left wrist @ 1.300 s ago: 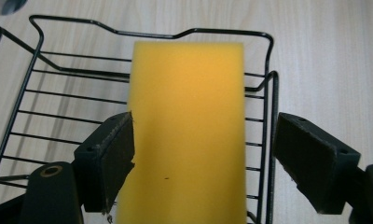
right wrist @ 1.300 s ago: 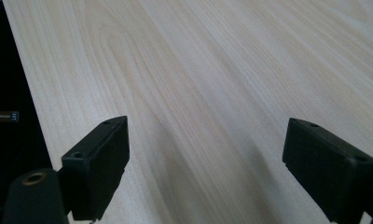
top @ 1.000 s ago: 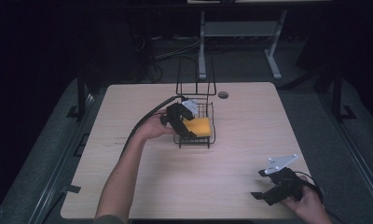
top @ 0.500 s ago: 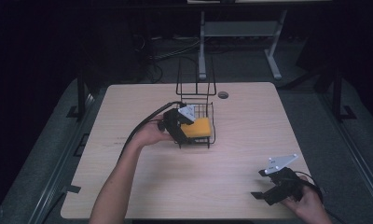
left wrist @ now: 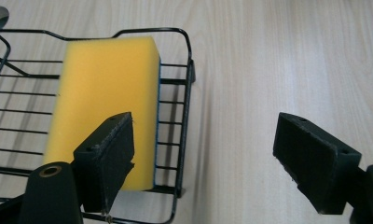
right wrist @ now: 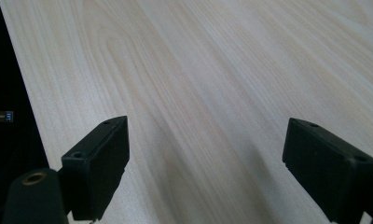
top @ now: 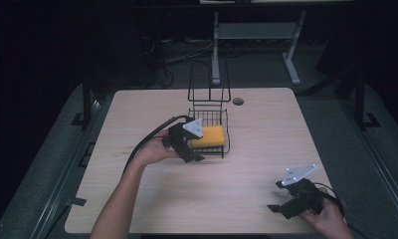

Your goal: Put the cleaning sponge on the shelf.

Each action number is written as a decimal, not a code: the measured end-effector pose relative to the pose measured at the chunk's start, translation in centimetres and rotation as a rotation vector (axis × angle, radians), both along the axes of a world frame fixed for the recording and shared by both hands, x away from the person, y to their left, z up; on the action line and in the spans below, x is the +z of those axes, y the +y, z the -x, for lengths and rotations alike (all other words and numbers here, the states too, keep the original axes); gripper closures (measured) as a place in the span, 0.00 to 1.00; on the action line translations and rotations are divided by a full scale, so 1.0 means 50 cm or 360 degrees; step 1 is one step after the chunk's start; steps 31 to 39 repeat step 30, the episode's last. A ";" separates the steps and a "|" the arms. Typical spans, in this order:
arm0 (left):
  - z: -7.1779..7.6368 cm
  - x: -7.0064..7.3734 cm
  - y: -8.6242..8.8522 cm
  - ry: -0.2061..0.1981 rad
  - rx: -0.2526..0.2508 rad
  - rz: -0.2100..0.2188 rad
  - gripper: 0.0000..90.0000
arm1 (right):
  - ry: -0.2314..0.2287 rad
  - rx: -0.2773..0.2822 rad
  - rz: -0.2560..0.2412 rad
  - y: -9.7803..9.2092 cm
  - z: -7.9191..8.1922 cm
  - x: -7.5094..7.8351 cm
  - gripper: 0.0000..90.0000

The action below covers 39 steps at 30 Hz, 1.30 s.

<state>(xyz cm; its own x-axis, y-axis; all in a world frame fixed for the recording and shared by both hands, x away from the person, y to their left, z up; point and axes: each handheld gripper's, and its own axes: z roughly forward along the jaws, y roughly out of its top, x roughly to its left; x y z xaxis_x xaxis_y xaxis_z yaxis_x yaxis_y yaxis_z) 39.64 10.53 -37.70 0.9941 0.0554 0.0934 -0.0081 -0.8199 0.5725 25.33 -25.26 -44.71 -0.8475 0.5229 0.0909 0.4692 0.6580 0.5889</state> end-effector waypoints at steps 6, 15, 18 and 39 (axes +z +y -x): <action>0.023 0.004 0.002 0.0010 -0.0021 -0.0023 0.22 | 0.0002 -0.0013 -0.0001 0.001 0.000 0.000 0.16; 0.055 0.008 0.016 -0.0014 -0.0029 0.0020 0.22 | 0.0001 -0.0014 0.0002 0.002 0.001 -0.001 0.16; 0.067 0.002 0.024 -0.0013 -0.0026 0.0029 0.22 | 0.0000 -0.0015 0.0003 0.002 0.001 -0.001 0.16; 0.133 -0.009 0.062 -0.0026 -0.0005 0.0049 0.22 | -0.0044 -0.0040 -0.0012 0.006 0.004 0.000 0.16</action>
